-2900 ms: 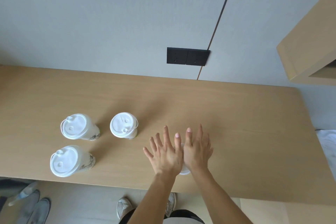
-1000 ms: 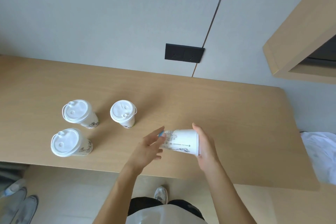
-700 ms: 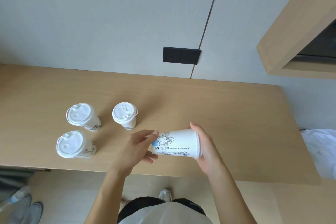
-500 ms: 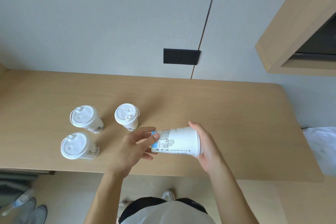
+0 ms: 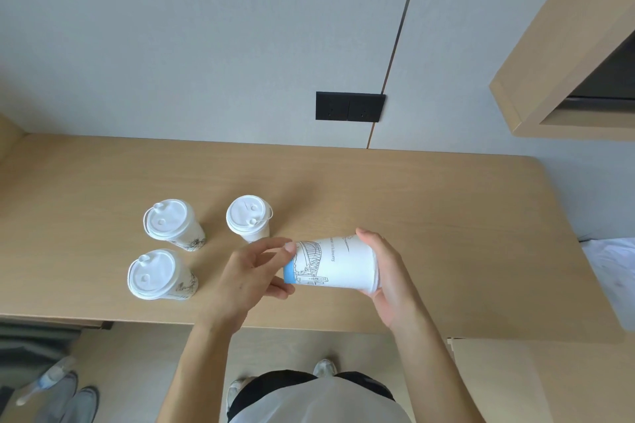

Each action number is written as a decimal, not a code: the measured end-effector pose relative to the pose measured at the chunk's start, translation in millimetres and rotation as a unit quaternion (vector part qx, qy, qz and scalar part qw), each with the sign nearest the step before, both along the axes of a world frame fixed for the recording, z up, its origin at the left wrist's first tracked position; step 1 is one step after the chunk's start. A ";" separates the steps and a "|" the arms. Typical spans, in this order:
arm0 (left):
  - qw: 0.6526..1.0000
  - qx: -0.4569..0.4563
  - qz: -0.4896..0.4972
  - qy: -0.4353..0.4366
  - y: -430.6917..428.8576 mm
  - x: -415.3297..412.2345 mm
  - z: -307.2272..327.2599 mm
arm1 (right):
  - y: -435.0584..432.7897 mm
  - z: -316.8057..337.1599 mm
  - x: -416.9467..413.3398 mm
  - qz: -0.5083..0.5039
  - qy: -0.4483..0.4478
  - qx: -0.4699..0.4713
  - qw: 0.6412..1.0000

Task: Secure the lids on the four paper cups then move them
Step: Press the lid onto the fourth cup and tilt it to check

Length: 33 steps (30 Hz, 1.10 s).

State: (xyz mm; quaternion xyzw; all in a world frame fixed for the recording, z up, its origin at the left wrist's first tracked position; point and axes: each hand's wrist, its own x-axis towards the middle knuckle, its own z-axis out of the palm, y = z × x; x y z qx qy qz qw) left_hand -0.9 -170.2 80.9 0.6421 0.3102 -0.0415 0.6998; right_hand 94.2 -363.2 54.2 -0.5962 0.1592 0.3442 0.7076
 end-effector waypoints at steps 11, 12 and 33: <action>0.999 0.002 -0.020 -0.027 9.7 -8.2 0.9 | 8.4 7.6 -4.0 0.010 -0.023 0.030 0.999; 1.000 -0.001 -0.010 -0.023 9.0 -8.2 2.3 | 8.3 8.0 -4.6 0.014 -0.024 0.029 0.999; 0.997 -0.023 -0.020 -0.074 11.3 -19.7 4.9 | 6.2 15.0 -12.3 -0.007 -0.040 0.027 0.999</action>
